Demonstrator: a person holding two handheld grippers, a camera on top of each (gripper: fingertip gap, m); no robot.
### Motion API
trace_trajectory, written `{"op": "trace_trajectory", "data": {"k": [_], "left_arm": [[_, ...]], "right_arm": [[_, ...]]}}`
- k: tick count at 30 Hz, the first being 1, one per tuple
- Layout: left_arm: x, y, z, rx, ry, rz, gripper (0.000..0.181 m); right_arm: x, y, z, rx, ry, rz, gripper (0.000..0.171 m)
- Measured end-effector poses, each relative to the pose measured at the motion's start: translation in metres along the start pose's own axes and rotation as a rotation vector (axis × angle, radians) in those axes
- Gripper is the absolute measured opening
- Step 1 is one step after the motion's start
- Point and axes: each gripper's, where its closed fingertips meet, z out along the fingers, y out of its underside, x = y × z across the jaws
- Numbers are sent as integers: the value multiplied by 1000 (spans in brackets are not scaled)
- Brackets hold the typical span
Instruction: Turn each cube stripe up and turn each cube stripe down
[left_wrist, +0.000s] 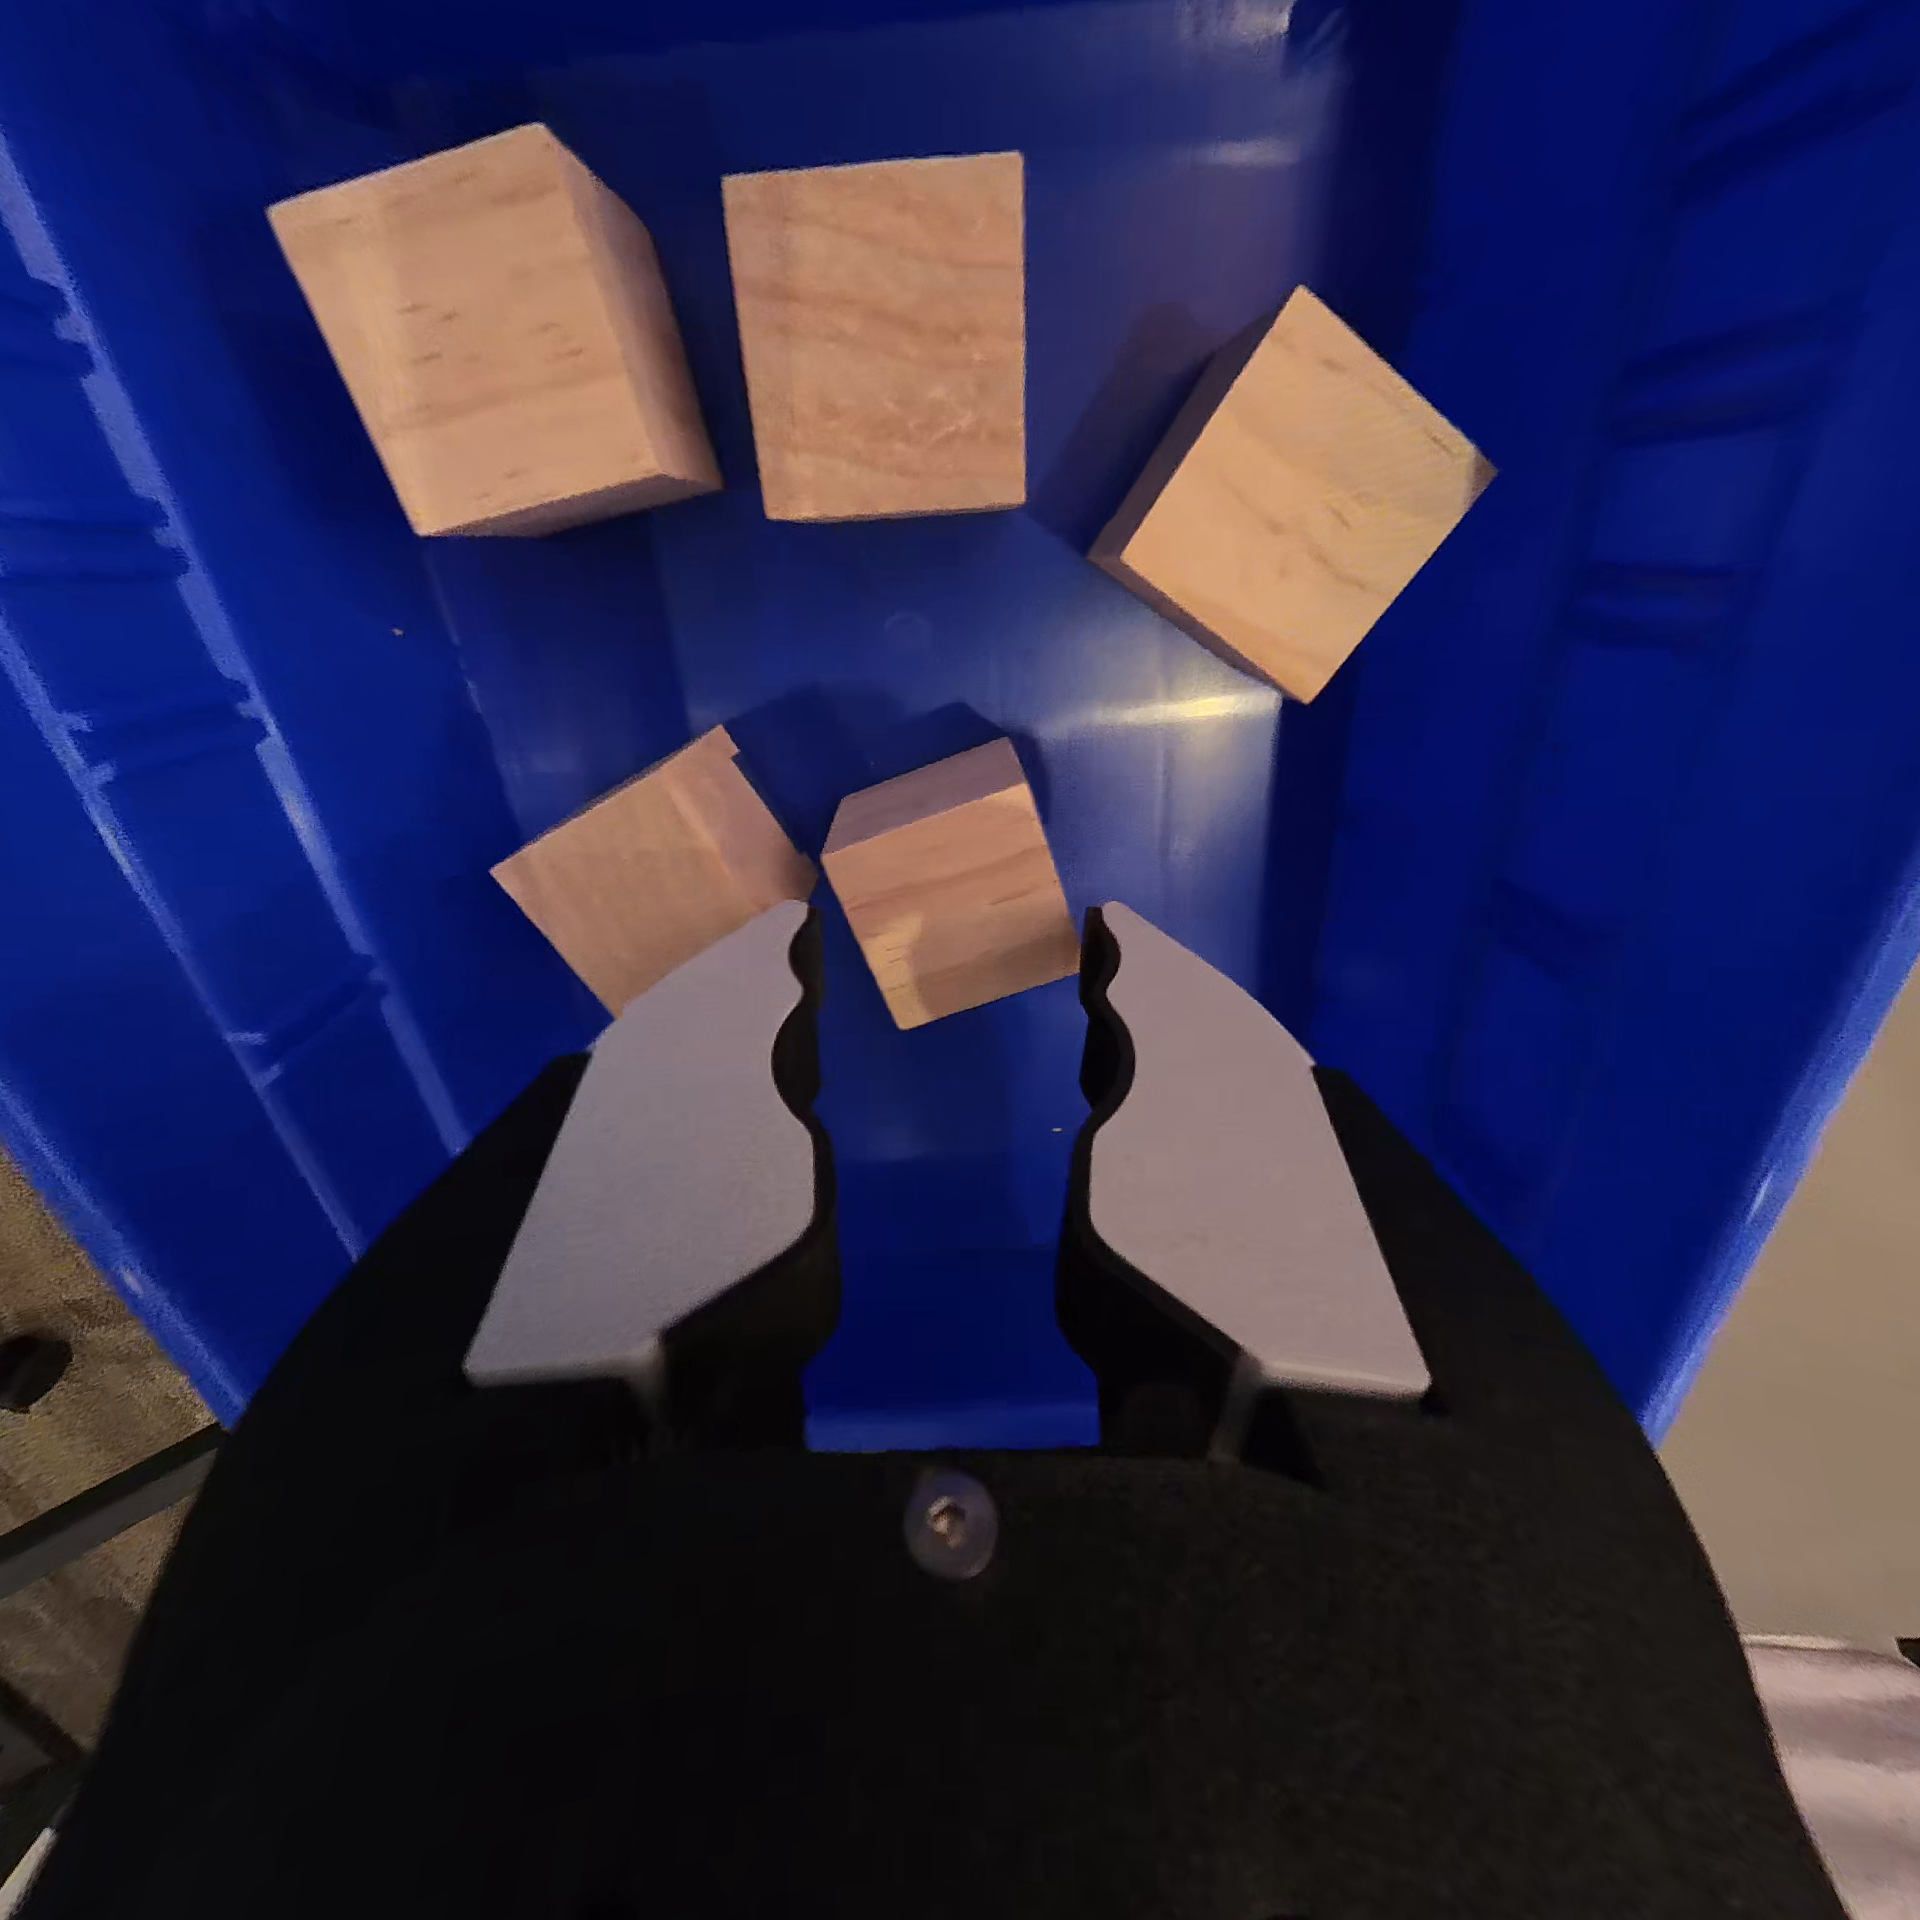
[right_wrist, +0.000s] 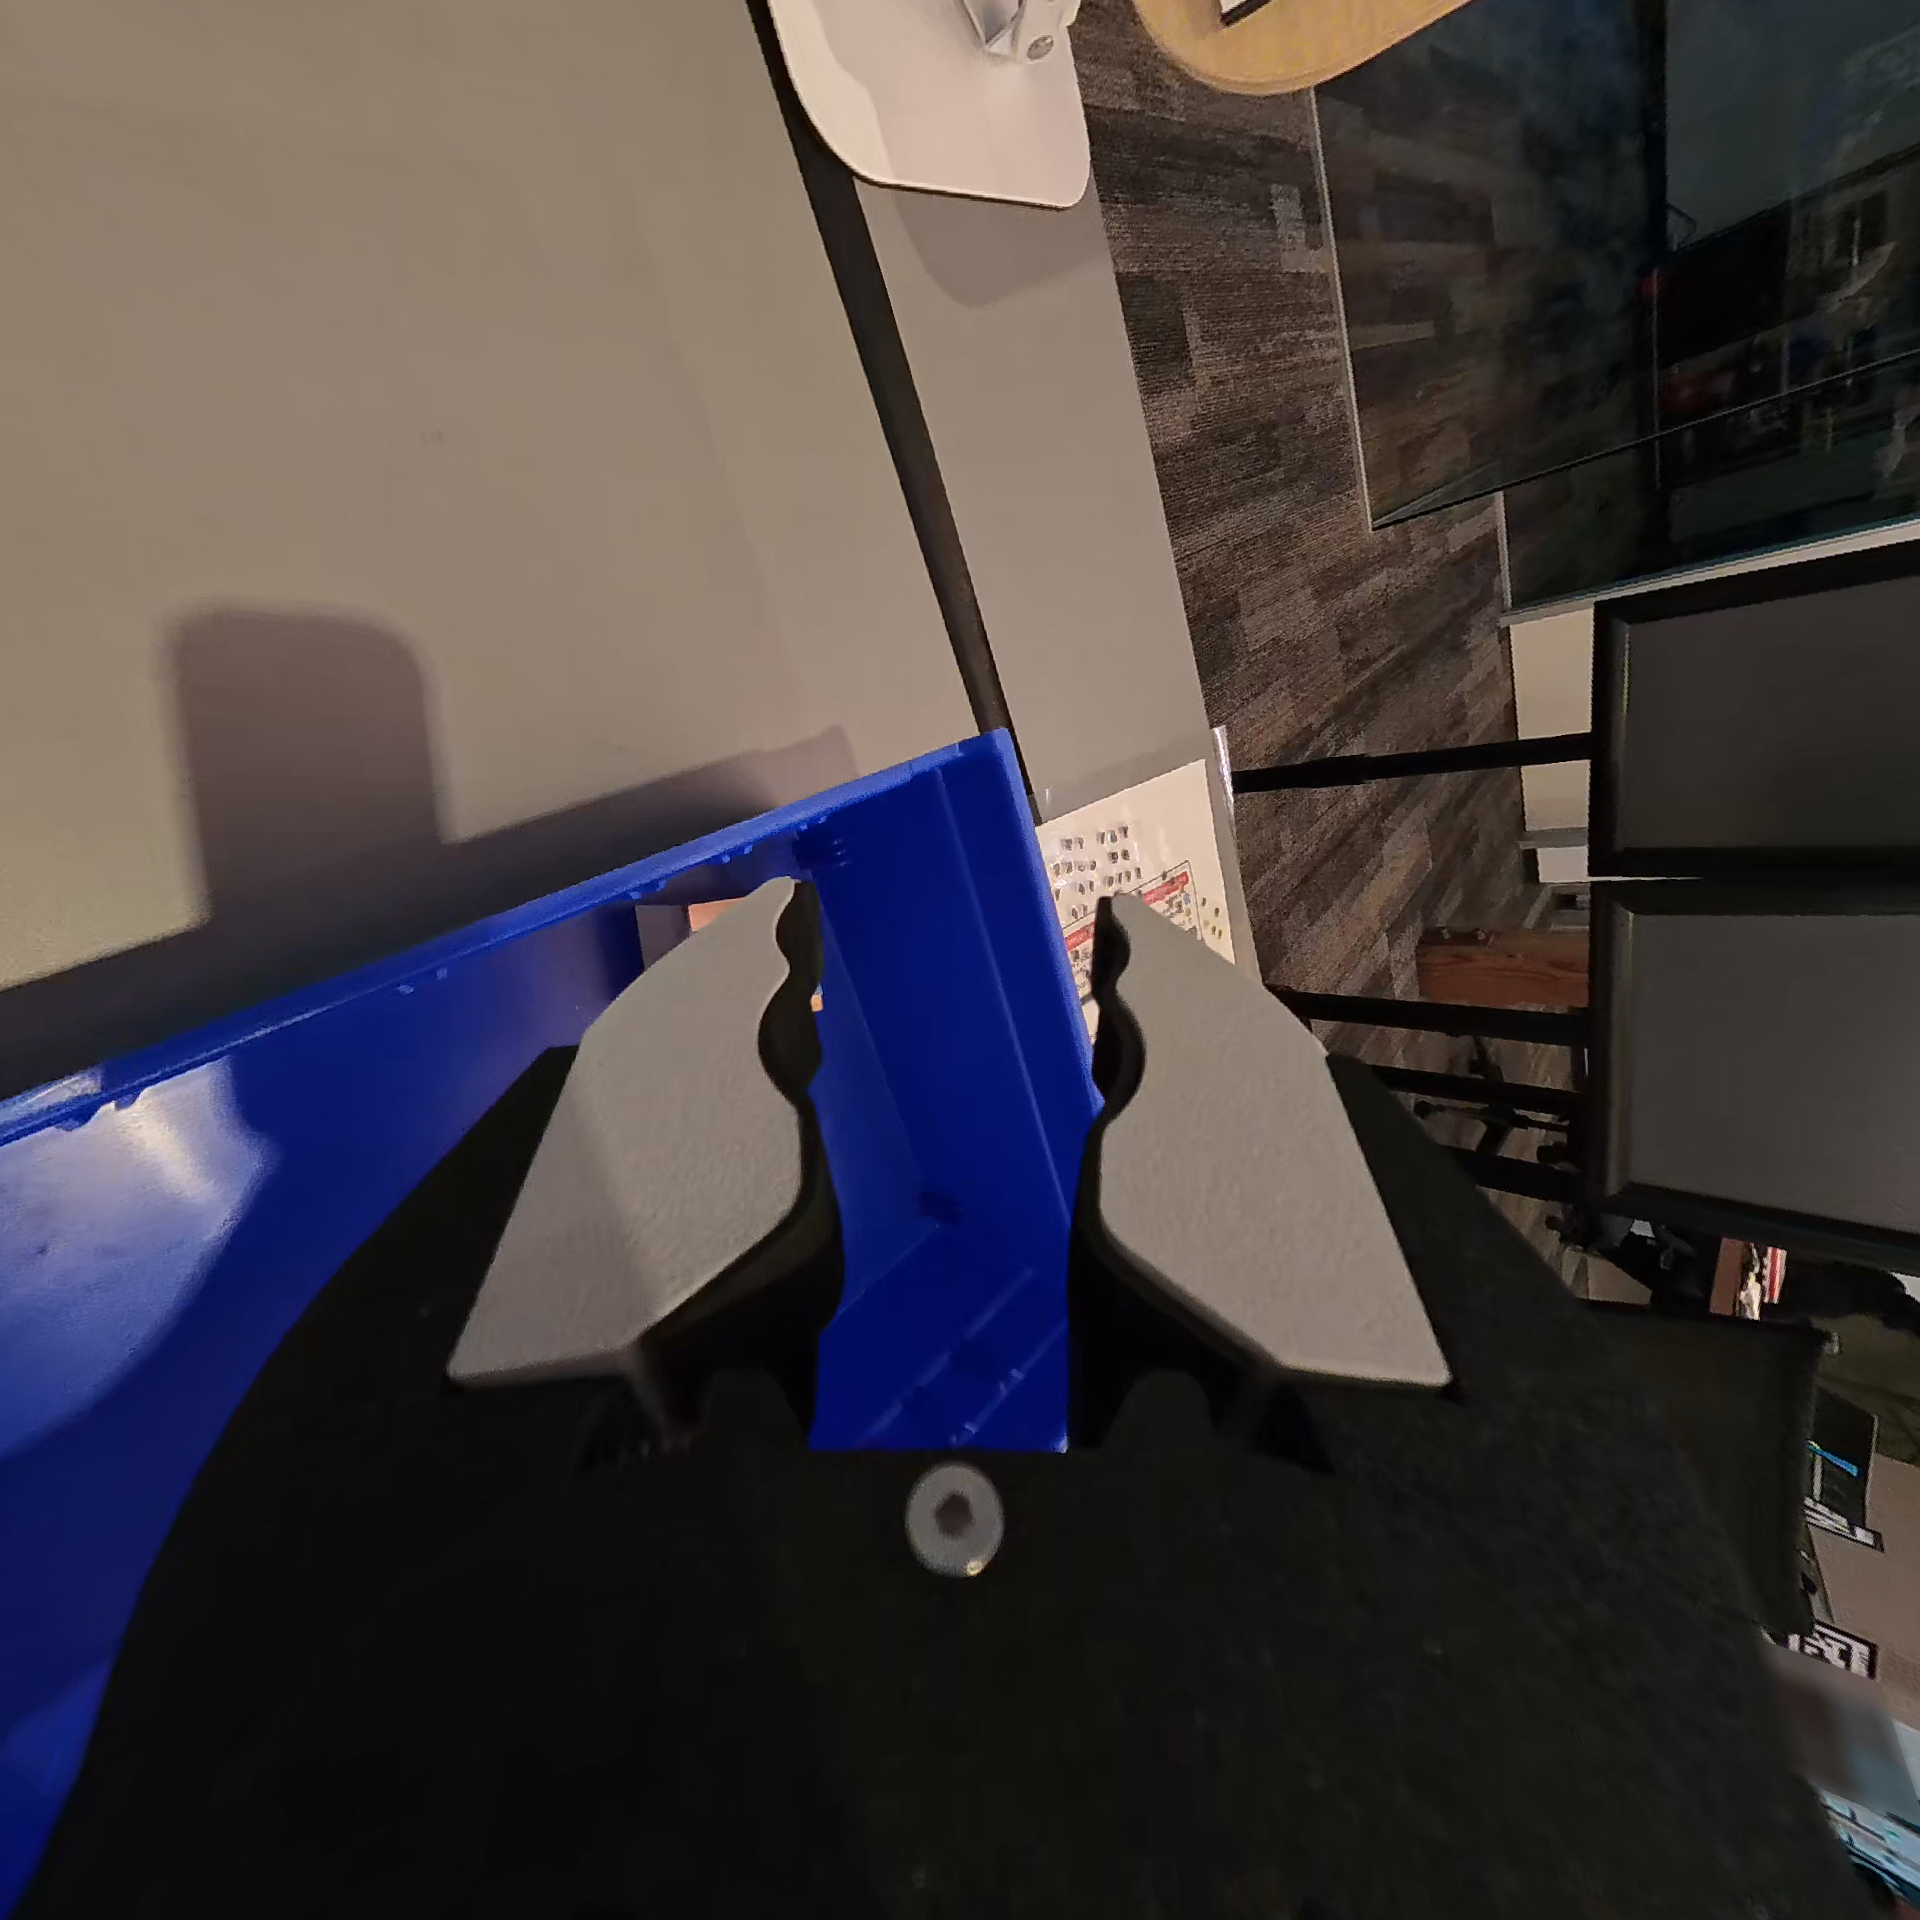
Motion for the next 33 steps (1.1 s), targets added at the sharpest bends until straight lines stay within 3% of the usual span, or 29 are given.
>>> {"op": "trace_trajectory", "data": {"k": [17, 26, 29, 33], "left_arm": [[-3, 9, 18, -114, -131, 27, 49], [3, -1, 11, -68, -141, 125, 48], [7, -2, -7, -9, -77, 140, 48], [19, -2, -49, 158, 155, 150, 48]], "right_arm": [[-6, 4, 4, -42, -16, -30, 48], [-11, 3, 8, -56, -35, -54, 47], [-11, 2, 9, -57, -32, -58, 47], [-8, -5, 7, -40, -10, -62, 47]]}}
